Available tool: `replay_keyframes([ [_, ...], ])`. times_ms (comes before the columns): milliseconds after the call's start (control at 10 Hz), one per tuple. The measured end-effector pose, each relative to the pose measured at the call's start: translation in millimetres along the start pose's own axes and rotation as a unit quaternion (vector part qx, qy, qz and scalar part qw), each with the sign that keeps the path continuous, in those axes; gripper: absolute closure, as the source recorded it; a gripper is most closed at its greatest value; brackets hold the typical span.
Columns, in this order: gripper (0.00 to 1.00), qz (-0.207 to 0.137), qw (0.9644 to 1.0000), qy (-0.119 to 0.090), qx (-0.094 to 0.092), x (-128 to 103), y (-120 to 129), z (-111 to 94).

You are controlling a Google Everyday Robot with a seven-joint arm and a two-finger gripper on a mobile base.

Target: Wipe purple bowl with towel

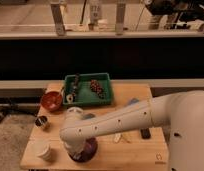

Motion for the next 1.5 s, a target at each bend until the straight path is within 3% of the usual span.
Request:
replay_keyframes([
  [200, 1.0, 0.031, 0.9995, 0.007, -0.004, -3.3, 25.6, -10.3],
  [500, 1.0, 0.056, 0.9981, 0.019, -0.017, 1.3, 43.6, -18.6],
  [700, 1.0, 0.056, 0.9973, 0.027, -0.039, 15.5, 56.3, -20.8],
  [900, 1.0, 0.054, 0.9967, 0.035, -0.048, 29.7, 72.4, -23.8],
  [1100, 1.0, 0.048, 0.9969, 0.047, -0.042, 45.9, 71.6, -24.3],
  [1500, 1.0, 0.021, 0.9985, 0.05, -0.013, 64.6, 28.9, -3.2],
])
